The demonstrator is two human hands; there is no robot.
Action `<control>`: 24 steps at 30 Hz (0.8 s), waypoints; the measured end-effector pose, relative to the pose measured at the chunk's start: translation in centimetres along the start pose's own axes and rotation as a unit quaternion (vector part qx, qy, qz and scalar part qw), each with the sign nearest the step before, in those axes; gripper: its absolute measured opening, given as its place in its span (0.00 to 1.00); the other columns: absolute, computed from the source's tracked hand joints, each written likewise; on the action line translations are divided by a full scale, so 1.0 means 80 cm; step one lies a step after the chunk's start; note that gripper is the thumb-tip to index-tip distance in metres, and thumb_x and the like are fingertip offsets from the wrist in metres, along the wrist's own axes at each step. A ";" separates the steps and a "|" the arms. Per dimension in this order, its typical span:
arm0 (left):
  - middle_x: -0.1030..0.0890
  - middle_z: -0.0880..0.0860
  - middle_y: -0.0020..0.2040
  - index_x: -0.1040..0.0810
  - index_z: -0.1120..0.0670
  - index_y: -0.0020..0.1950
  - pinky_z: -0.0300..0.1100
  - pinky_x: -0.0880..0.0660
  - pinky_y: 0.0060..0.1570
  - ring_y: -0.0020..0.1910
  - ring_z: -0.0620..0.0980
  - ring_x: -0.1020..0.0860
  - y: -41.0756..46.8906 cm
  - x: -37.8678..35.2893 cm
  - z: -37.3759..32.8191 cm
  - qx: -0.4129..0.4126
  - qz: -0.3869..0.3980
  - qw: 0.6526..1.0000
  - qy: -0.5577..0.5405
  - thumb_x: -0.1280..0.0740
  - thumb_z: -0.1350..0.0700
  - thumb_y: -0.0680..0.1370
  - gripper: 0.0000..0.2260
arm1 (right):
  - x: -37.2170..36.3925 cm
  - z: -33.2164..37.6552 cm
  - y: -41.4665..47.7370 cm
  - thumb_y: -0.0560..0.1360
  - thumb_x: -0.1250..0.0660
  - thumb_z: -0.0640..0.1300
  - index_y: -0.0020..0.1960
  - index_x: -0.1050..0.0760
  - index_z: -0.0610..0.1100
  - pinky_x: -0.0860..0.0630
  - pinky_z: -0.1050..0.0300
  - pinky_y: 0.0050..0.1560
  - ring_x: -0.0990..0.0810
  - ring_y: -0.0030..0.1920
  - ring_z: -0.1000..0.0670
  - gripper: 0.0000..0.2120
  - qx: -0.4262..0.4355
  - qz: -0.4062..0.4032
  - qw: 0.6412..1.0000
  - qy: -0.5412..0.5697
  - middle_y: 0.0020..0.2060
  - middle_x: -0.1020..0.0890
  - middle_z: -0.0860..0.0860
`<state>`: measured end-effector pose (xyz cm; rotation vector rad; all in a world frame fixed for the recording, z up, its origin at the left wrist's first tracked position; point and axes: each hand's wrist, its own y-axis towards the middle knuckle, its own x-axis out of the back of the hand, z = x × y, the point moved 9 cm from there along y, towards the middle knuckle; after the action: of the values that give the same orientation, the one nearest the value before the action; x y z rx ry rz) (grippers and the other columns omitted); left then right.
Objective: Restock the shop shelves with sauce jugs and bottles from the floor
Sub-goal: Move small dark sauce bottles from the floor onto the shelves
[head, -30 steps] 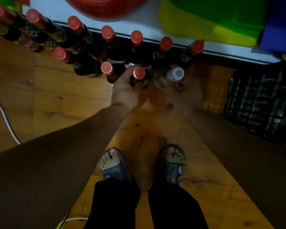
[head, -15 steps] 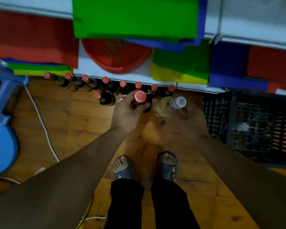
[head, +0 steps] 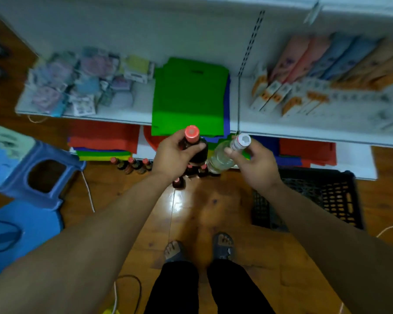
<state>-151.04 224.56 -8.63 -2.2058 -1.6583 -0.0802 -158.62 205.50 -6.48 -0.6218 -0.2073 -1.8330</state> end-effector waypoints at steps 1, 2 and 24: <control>0.18 0.49 0.52 0.20 0.53 0.59 0.40 0.27 0.61 0.54 0.47 0.21 -0.006 0.007 -0.026 -0.010 0.008 1.000 -0.004 0.25 0.55 0.71 0.16 | 0.014 0.023 -0.006 0.73 0.29 0.51 0.57 0.21 0.48 0.24 0.46 0.58 0.21 0.54 0.49 0.14 0.005 -0.007 1.000 0.000 0.53 0.17 0.48; 0.17 0.50 0.52 0.20 0.53 0.57 0.44 0.26 0.62 0.54 0.47 0.20 -0.011 0.013 -0.052 -0.023 0.012 1.000 -0.007 0.24 0.54 0.70 0.16 | 0.027 0.045 -0.011 0.73 0.29 0.51 0.57 0.21 0.47 0.24 0.46 0.58 0.21 0.54 0.50 0.15 0.010 -0.015 1.000 0.000 0.53 0.17 0.49; 0.17 0.50 0.42 0.17 0.53 0.48 0.40 0.25 0.51 0.41 0.42 0.23 -0.036 0.067 -0.458 -0.216 0.058 0.973 -0.055 0.25 0.58 0.71 0.07 | 0.283 0.340 -0.020 0.70 0.29 0.59 0.52 0.18 0.50 0.22 0.48 0.55 0.18 0.49 0.53 0.16 0.120 -0.199 0.972 0.024 0.46 0.15 0.53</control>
<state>-145.56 218.00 27.52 -2.6668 -1.6907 -0.3222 -156.77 199.10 28.30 -0.3839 -0.5442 -2.1608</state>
